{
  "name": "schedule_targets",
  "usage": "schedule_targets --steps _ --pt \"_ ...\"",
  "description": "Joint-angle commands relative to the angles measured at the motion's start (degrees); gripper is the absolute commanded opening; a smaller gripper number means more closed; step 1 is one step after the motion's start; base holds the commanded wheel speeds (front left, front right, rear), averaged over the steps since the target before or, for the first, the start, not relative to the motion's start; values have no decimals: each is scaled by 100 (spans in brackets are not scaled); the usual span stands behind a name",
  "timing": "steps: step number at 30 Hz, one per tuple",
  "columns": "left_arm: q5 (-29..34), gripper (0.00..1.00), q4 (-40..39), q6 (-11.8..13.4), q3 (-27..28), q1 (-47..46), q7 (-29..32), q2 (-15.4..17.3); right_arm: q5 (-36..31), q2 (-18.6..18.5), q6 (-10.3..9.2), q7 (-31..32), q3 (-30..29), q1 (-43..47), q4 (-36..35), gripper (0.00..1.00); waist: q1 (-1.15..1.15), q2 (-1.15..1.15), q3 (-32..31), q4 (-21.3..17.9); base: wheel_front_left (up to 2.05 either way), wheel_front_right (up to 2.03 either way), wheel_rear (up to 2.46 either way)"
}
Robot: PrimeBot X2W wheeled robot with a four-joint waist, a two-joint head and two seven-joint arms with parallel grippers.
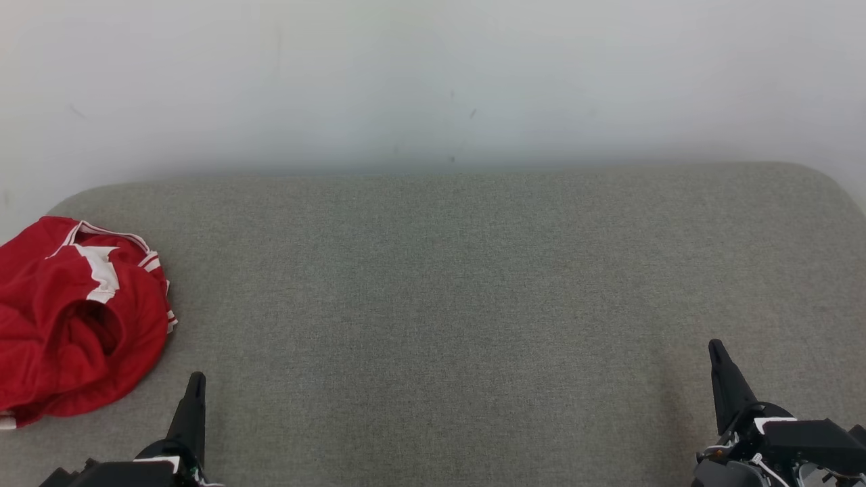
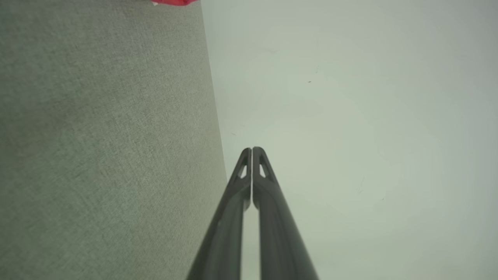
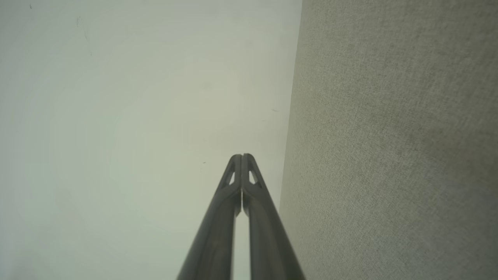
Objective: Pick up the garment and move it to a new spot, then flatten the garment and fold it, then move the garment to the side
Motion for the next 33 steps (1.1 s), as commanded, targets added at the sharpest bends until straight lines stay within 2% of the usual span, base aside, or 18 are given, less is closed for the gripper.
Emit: schedule_targets --steps 1,5,6,11,19,33 --pt "19 0 8 2 19 -60 18 -9 -39 11 26 -3 -13 -35 -2 0 0 0 0 0 0 0 0" --pt "20 0 8 2 19 -60 18 -10 -40 12 26 -3 -13 -35 -4 0 0 0 0 0 0 0 0" --pt "0 100 0 0 1 0 1 0 0 0 1 0 0 0 -1 100 0 0 0 0 0 0 0" --pt "7 100 174 0 -31 152 -23 -27 0 24 -23 -17 26 156 176 100 0 0 -3 -1 0 0 0" --pt "166 100 132 0 -171 296 -261 -23 -111 3 -18 -224 225 251 59 100 0 0 -56 -12 0 0 0" --pt "1704 100 67 17 -217 477 -649 -18 -1040 -102 -10 -649 585 336 42 100 0 0 -138 -24 0 0 0"
